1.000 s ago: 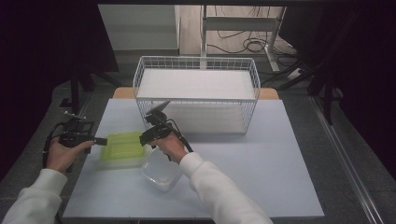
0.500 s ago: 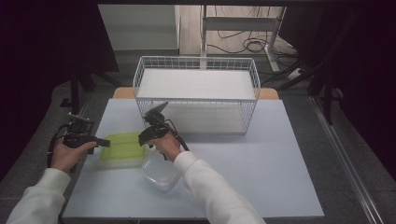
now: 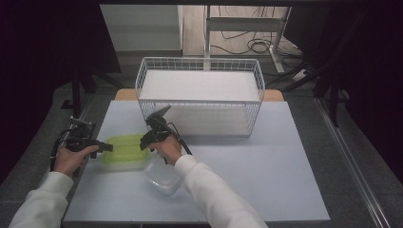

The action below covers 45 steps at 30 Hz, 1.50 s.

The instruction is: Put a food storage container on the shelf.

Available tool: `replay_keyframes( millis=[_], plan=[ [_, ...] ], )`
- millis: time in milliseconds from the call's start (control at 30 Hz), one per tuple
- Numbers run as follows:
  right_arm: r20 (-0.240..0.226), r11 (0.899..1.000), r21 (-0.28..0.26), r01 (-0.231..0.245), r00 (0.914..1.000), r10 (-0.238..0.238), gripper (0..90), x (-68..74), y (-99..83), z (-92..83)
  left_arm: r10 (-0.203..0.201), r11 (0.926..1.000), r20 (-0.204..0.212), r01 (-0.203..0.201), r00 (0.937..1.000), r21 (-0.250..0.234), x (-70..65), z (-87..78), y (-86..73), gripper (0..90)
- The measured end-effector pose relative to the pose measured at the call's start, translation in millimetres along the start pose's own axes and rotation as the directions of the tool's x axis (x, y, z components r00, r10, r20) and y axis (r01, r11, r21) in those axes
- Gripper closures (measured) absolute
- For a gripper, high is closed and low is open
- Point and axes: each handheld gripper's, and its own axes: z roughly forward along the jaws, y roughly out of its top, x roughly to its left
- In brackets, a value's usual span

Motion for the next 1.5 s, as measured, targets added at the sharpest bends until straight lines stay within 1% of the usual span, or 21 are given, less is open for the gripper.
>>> replay_keyframes(
  millis=[133, 267, 300, 467, 500, 600, 733, 800, 833, 867, 967, 1033, 1133, 1200, 1233, 1267, 1300, 1333, 1367, 1400, 1500],
  plan=[
    [-0.009, 1.0, -0.001, 0.0, 1.0, 0.0, 56.2, -1.1, 0.5, 0.6, -0.004, 1.0, 0.036, 0.004, 0.9994, 0.006, -0.6, 1.9, -0.2, 51.1],
    [-0.005, 1.0, 0.004, -0.007, 1.0, 0.007, 58.7, -1.2, 0.5, 1.2, -0.004, 0.9999, 0.041, 0.004, 0.9991, 0.011, -1.0, 2.2, 0.0, 52.1],
    [-0.011, 1.0, 0.008, -0.009, 0.9999, 0.009, 61.2, -2.7, 0.5, 1.9, -0.007, 0.9999, 0.044, 0.006, 0.999, 0.011, -0.6, 2.1, 0.0, 52.9],
    [-0.013, 1.0, 0.016, -0.019, 0.9997, 0.02, 65.0, -4.4, 1.0, 2.1, -0.019, 0.9998, 0.055, 0.018, 0.9983, 0.011, 1.3, 0.8, -0.2, 55.3],
    [-0.015, 1.0, 0.014, -0.014, 0.9998, 0.014, 65.5, -5.0, 1.0, 2.2, -0.023, 0.9997, 0.057, 0.022, 0.9981, 0.01, 1.5, 0.5, -0.3, 55.9],
    [-0.021, 0.999, 0.026, -0.021, 0.9995, 0.022, 66.9, -4.5, 0.7, 2.4, -0.024, 0.9997, 0.073, 0.024, 0.997, 0.009, 1.9, -1.5, -0.5, 59.2],
    [-0.033, 1.0, 0.014, -0.025, 0.9991, 0.026, 69.1, -4.0, 0.4, 2.3, -0.029, 0.9996, 0.071, 0.029, 0.9971, 0.006, 0.9, -2.9, -1.1, 60.2],
    [-0.05, 0.999, 0.0, -0.034, 0.9982, 0.034, 71.6, -4.7, 0.5, -0.9, -0.021, 0.9998, 0.076, 0.021, 0.9969, 0.007, 1.5, -4.5, -1.7, 62.4],
    [-0.05, 0.999, 0.0, -0.034, 0.9982, 0.034, 71.6, -4.7, 0.5, -0.9, -0.018, 0.9998, 0.075, 0.018, 0.997, 0.005, 1.0, -5.2, -2.0, 62.4],
    [-0.046, 0.999, -0.004, -0.031, 0.9984, 0.031, 72.2, -4.5, 0.6, -1.9, -0.015, 0.9999, 0.062, 0.015, 0.998, 0.0, -0.2, -5.5, -2.4, 65.2],
    [-0.037, 1.0, -0.019, -0.019, 0.9992, 0.018, 74.0, -4.9, 0.8, -5.7, -0.004, 1.0, 0.065, 0.004, 0.9979, -0.005, -2.3, -6.6, -3.1, 67.6],
    [-0.04, 0.999, -0.03, -0.024, 0.9989, 0.023, 74.5, -5.8, 0.4, -8.0, 0.001, 1.0, 0.067, -0.001, 0.9977, -0.009, -3.7, -8.2, -3.2, 69.0],
    [-0.044, 0.999, -0.039, -0.009, 0.999, 0.007, 74.8, -5.1, -0.8, -14.6, 0.006, 0.9998, 0.07, -0.004, 0.9976, -0.022, -5.5, -12.0, -3.3, 72.7],
    [-0.045, 0.999, -0.046, -0.007, 0.999, 0.005, 74.8, -3.7, -1.6, -17.4, 0.017, 0.9993, 0.073, -0.015, 0.9972, -0.036, -7.9, -18.2, -3.6, 74.5],
    [-0.045, 0.999, -0.046, -0.007, 0.999, 0.005, 74.8, -3.7, -1.6, -17.4, 0.017, 0.9993, 0.073, -0.015, 0.9972, -0.036, -7.9, -18.2, -3.6, 75.7],
    [-0.058, 0.999, -0.049, -0.011, 0.9983, 0.008, 74.7, -2.9, -1.6, -19.0, 0.021, 0.9989, 0.074, -0.018, 0.997, -0.044, -8.6, -20.2, -3.8, 75.7],
    [-0.054, 0.999, -0.052, -0.005, 0.9985, 0.002, 74.7, -3.4, -2.1, -20.8, 0.024, 0.9986, 0.077, -0.02, 0.9967, -0.049, -9.5, -22.0, -3.9, 76.8],
    [-0.059, 0.998, -0.056, -0.014, 0.9982, 0.011, 74.7, -2.1, -2.1, -23.1, 0.029, 0.9982, 0.083, -0.024, 0.9962, -0.056, -10.2, -23.6, -4.1, 77.3],
    [-0.066, 0.998, -0.062, -0.008, 0.9978, 0.004, 74.8, -1.8, -2.3, -25.3, 0.028, 0.9978, 0.086, -0.023, 0.9959, -0.063, -11.5, -24.6, -4.2, 77.5],
    [-0.064, 0.997, -0.071, -0.005, 0.998, 0.0, 74.9, -1.8, -2.7, -29.7, 0.032, 0.9976, 0.089, -0.027, 0.9955, -0.064, -12.5, -25.7, -4.2, 77.8],
    [-0.068, 0.997, -0.076, -0.01, 0.9977, 0.005, 75.0, -1.6, -3.0, -33.5, 0.045, 0.9968, 0.091, -0.039, 0.9948, -0.07, -16.6, -28.2, -4.0, 77.8]
  ],
)
